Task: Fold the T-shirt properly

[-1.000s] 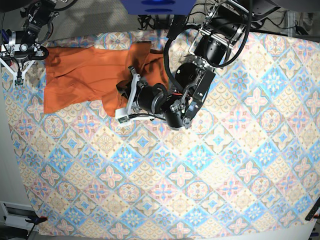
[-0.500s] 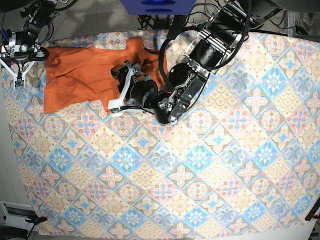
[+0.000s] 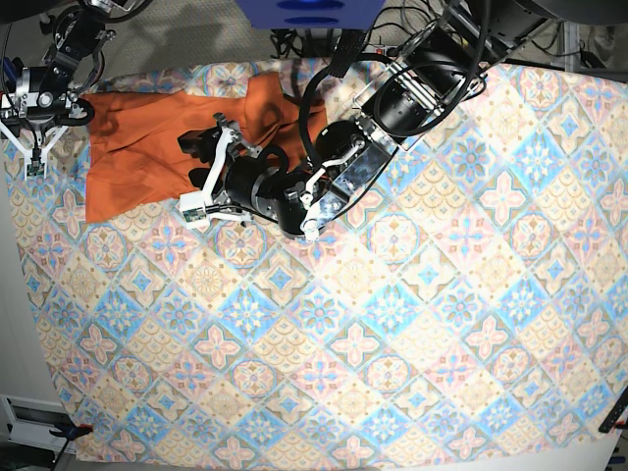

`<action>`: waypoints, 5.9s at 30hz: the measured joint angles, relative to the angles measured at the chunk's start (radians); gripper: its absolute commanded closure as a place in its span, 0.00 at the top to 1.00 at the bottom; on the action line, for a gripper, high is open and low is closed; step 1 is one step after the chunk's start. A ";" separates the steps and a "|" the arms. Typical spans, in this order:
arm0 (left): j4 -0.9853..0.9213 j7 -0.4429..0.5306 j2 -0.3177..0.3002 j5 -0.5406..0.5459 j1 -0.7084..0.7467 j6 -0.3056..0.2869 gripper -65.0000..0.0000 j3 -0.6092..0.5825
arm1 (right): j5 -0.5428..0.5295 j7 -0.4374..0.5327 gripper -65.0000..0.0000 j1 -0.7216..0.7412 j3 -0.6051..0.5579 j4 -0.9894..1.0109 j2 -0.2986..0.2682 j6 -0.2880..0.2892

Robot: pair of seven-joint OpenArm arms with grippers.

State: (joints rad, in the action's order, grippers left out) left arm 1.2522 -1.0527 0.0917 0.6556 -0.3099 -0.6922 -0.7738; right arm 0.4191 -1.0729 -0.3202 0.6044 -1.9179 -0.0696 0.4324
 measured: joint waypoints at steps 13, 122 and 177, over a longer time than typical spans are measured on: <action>0.007 0.090 -0.060 0.018 0.076 0.004 0.33 0.456 | 0.000 0.082 0.38 0.044 0.003 0.000 0.000 0.001; 0.283 -0.043 -0.463 0.001 0.385 -0.001 0.33 0.775 | -0.924 -0.328 0.83 0.380 0.180 0.771 -0.288 0.263; 0.283 -0.043 -0.460 0.003 0.388 -0.001 0.33 0.776 | -0.875 -0.259 0.17 0.272 -0.109 0.746 -0.249 0.259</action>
State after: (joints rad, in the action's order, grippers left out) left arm 1.5352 -1.0958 -0.3687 0.6586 0.0780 -0.6930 0.0021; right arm -0.4557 -1.3315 -0.0483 0.4950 -1.1717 -0.3183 0.6910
